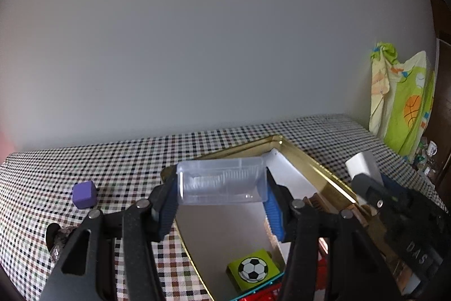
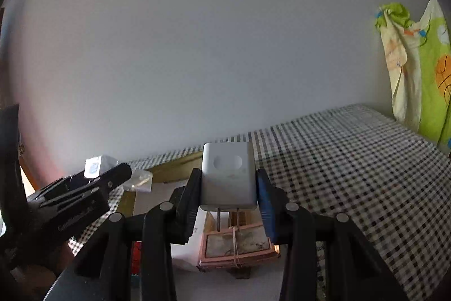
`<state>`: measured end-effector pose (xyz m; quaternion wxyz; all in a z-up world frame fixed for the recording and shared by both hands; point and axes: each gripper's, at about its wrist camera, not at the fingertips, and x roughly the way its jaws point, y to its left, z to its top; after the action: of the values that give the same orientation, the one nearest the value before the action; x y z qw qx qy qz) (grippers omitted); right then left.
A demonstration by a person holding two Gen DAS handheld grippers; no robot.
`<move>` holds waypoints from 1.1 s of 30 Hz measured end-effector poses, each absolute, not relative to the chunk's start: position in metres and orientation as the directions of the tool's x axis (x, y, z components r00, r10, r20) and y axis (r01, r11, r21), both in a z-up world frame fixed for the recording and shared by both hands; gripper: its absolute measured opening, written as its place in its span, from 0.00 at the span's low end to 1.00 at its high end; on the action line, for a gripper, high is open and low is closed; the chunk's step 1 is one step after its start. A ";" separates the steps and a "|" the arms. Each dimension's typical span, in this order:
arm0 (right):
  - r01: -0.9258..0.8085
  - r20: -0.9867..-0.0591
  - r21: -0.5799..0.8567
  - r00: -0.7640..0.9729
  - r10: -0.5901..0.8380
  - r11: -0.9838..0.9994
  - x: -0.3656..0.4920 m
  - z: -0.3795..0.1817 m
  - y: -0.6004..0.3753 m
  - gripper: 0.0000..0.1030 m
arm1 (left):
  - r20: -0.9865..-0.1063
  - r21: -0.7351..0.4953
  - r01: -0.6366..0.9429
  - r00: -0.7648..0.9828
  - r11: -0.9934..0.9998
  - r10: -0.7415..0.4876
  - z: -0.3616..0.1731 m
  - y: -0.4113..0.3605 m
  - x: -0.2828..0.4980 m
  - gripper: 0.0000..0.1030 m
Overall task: Organize rigid objects
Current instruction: 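Carry the clear box and white charger over the gold tray and release both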
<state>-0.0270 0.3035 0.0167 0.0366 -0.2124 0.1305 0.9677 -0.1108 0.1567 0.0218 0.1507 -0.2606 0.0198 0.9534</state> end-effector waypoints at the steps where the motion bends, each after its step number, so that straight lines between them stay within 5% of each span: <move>1: -0.120 -0.430 0.248 -0.903 0.002 -0.961 -0.032 0.016 0.311 0.40 | -0.510 -0.036 -0.297 -0.816 -0.954 0.273 0.020 0.159 -0.112 0.52; 17: -0.100 -0.470 0.295 -0.881 -0.053 -0.950 -0.029 0.014 0.303 0.41 | -0.620 0.021 -0.299 -0.752 -0.954 0.222 -0.007 0.174 -0.119 0.54; 22: -0.095 -0.471 0.280 -0.881 -0.050 -0.955 -0.026 0.016 0.297 0.41 | -0.568 0.041 -0.280 -0.796 -0.959 0.208 0.000 0.173 -0.110 1.00; 24: -0.098 -0.452 0.291 -0.891 -0.047 -0.952 -0.023 0.018 0.298 0.42 | -0.531 0.037 -0.284 -0.818 -0.958 0.222 0.006 0.171 -0.103 1.00; 28: -0.129 -0.332 0.327 -0.943 0.014 -0.936 -0.008 0.026 0.308 0.75 | -0.495 0.019 -0.277 -0.838 -0.961 0.231 0.012 0.165 -0.098 1.00; 33: -0.135 -0.247 0.354 -0.968 0.047 -0.925 0.005 0.032 0.313 0.80 | -0.470 0.005 -0.236 -0.858 -0.972 0.206 0.008 0.148 -0.093 1.00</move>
<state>0.0051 0.3125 0.0318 0.0468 -0.1177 0.1876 0.9740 -0.0930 0.1476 0.0079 0.1147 -0.2402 0.0314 0.9634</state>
